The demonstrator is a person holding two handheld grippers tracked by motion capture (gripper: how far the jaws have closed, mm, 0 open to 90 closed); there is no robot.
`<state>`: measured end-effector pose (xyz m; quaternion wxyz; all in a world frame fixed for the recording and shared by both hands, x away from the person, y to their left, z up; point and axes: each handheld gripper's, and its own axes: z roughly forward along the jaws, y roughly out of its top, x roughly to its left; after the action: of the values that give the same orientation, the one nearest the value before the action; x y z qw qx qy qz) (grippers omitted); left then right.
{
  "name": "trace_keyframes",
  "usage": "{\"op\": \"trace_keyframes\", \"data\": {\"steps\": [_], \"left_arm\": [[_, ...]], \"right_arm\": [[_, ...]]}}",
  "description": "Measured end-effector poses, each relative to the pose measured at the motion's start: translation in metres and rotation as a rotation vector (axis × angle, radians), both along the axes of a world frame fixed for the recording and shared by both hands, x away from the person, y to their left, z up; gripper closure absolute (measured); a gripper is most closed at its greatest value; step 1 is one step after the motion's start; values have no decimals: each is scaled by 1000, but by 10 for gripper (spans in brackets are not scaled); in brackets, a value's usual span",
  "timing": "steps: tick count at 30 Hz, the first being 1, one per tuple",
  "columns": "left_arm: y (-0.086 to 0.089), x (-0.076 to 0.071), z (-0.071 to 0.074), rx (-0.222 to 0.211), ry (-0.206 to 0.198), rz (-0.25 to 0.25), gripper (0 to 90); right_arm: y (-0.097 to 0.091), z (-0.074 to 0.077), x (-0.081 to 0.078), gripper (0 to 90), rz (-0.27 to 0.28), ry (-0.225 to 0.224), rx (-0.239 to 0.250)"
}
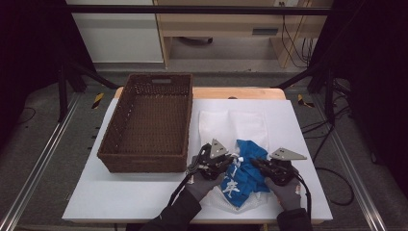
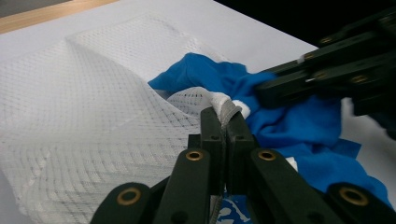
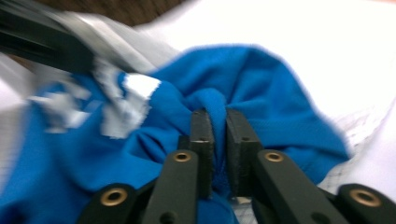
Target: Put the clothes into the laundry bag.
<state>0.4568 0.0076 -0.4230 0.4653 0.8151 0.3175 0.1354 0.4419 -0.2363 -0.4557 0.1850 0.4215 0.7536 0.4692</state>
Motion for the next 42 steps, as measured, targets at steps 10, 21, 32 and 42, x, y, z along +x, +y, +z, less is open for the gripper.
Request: {"op": "trace_keyframes", "data": {"steps": [10, 21, 32, 42], "left_arm": [[-3, 1, 12, -9, -13, 13, 883], [2, -9, 15, -16, -27, -6, 883], [8, -5, 3, -26, -4, 9, 882], [8, -6, 3, -17, -15, -1, 883]], "right_arm": [[38, 24, -44, 849, 251, -105, 19], [79, -8, -14, 825, 115, -42, -99], [37, 20, -38, 588, 124, -143, 58], [7, 8, 1, 453, -63, -97, -40]]}}
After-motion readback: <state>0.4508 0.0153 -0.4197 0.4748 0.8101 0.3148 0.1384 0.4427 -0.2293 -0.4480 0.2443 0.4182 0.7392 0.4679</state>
